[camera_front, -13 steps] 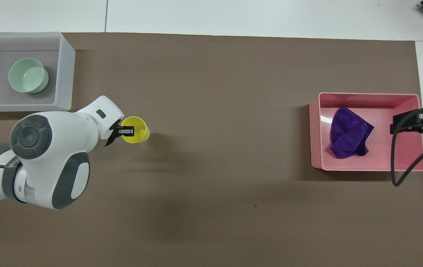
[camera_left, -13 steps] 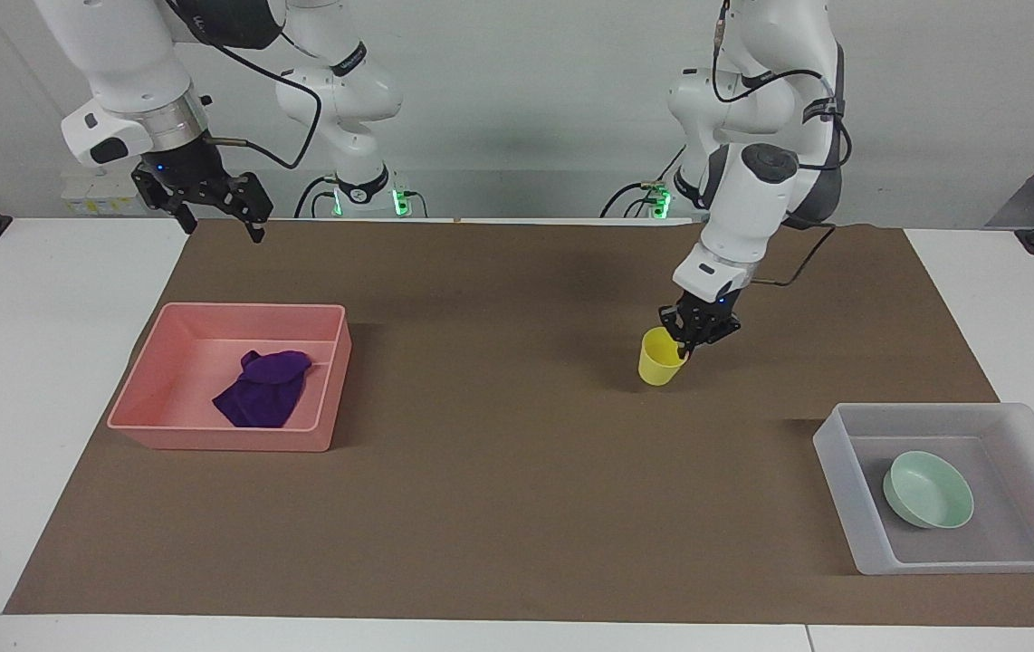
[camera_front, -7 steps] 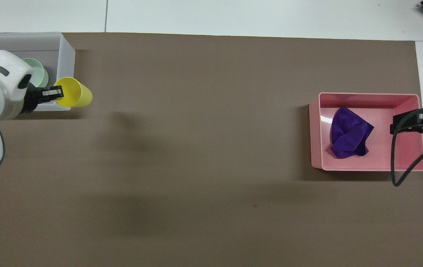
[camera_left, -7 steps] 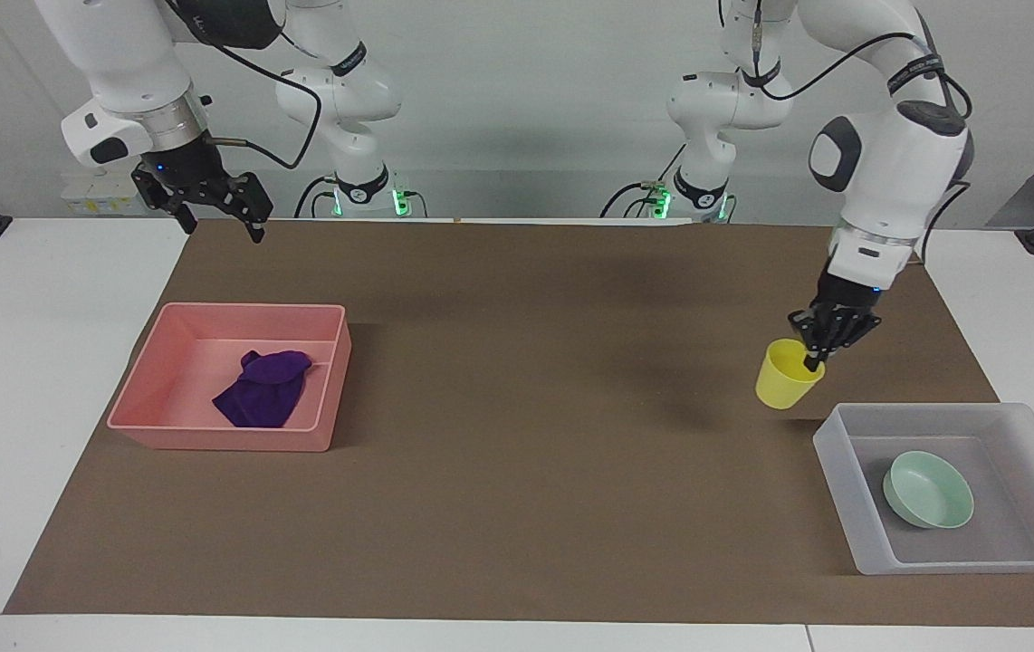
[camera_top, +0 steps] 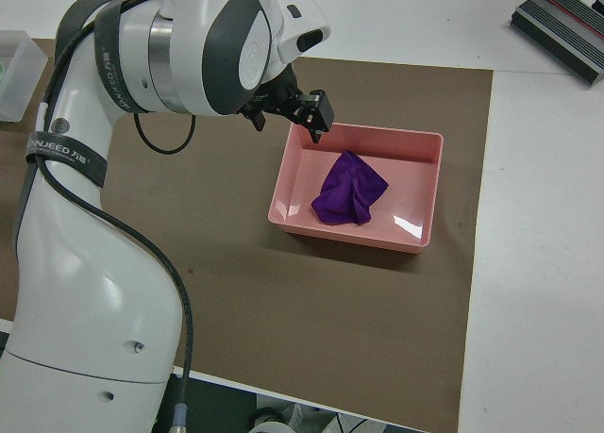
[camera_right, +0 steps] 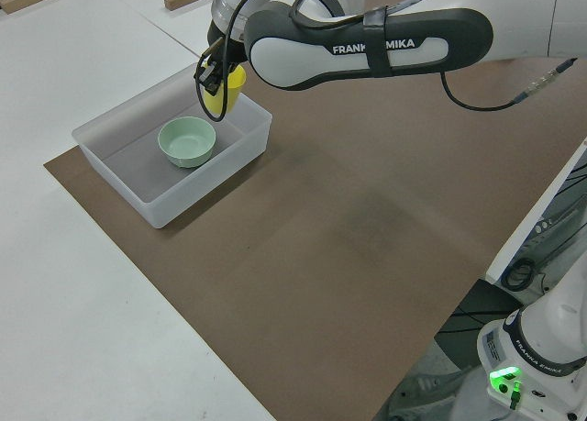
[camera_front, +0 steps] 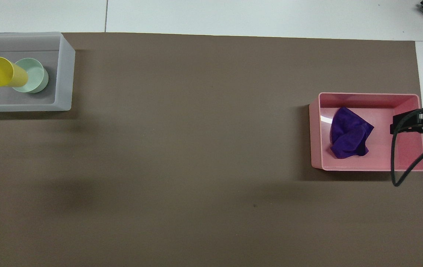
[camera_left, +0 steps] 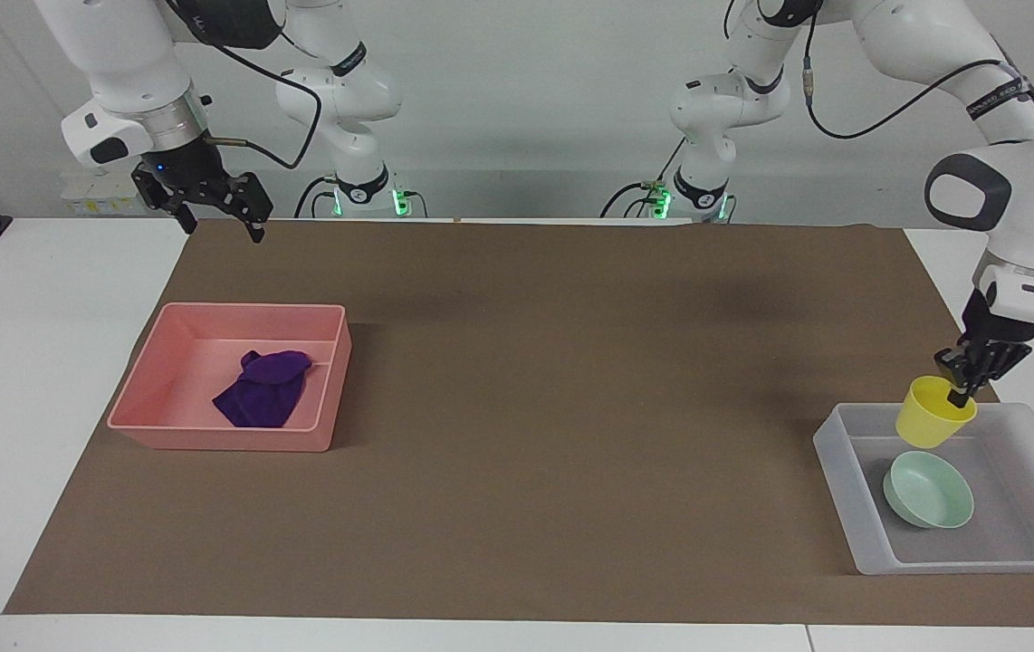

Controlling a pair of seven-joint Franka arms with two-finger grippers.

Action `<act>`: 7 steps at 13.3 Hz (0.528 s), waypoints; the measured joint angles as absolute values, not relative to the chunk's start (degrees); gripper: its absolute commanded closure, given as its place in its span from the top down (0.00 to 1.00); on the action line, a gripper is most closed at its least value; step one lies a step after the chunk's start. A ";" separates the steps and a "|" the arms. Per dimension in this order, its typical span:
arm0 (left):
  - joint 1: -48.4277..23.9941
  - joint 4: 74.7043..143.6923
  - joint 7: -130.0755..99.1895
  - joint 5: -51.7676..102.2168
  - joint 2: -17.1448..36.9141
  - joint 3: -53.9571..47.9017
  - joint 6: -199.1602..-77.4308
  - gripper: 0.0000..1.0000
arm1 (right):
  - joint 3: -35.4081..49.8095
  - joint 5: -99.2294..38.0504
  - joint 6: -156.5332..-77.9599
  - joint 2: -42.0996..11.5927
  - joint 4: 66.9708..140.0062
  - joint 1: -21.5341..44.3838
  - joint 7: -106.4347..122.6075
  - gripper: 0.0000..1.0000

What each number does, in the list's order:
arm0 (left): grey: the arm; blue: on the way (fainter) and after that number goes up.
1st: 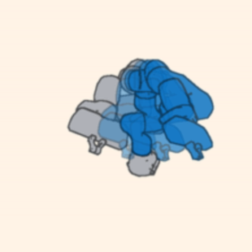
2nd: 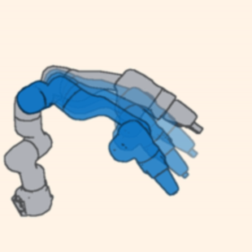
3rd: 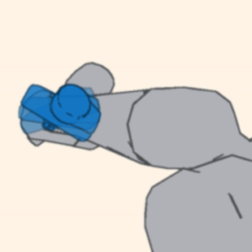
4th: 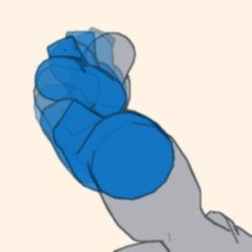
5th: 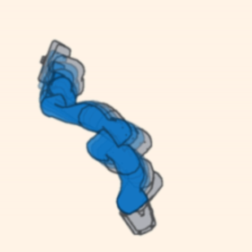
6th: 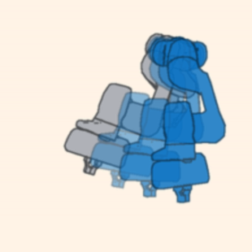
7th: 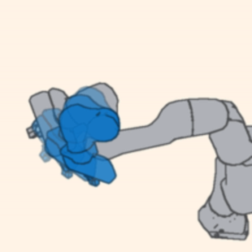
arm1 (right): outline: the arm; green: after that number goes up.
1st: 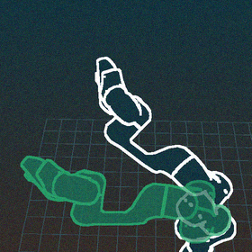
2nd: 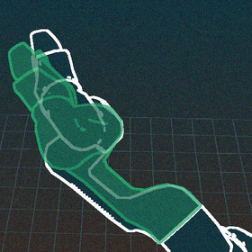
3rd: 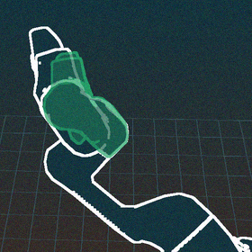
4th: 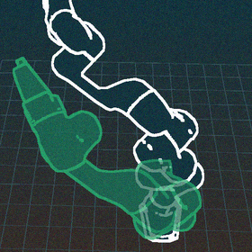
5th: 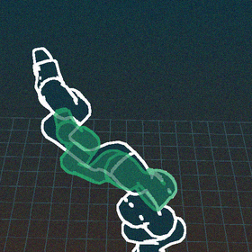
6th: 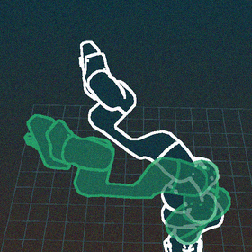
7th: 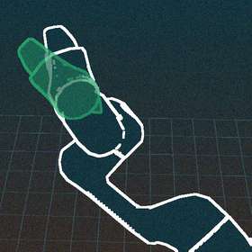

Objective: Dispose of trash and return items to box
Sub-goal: 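Carry the yellow cup into the green bowl in the clear box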

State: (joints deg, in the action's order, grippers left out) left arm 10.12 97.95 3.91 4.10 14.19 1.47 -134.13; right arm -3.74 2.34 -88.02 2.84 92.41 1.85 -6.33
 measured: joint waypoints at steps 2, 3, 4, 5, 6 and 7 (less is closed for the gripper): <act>11.77 94.77 6.45 5.94 17.45 1.43 -134.11 0.00 | -3.74 2.34 -88.02 2.84 92.41 1.85 -6.33 1.00; 12.32 93.29 6.97 6.44 19.18 1.39 -134.10 0.00 | -3.74 2.34 -87.99 2.84 92.42 1.85 -6.33 1.00; 12.66 92.26 7.17 6.64 20.75 1.38 -134.09 0.00 | -3.74 2.34 -87.98 2.84 92.42 1.85 -6.33 1.00; 12.96 91.64 7.45 7.01 22.06 1.33 -134.09 0.00 | -3.74 2.34 -87.98 2.84 92.42 1.85 -6.33 1.00; 13.18 91.38 8.06 8.09 23.11 1.30 -134.09 0.00 | -3.74 2.34 -87.98 2.84 92.42 1.85 -6.33 1.00; 13.32 91.25 8.85 9.41 24.05 1.31 -134.09 0.00 | -3.74 2.34 -87.98 2.84 92.42 1.85 -6.33 1.00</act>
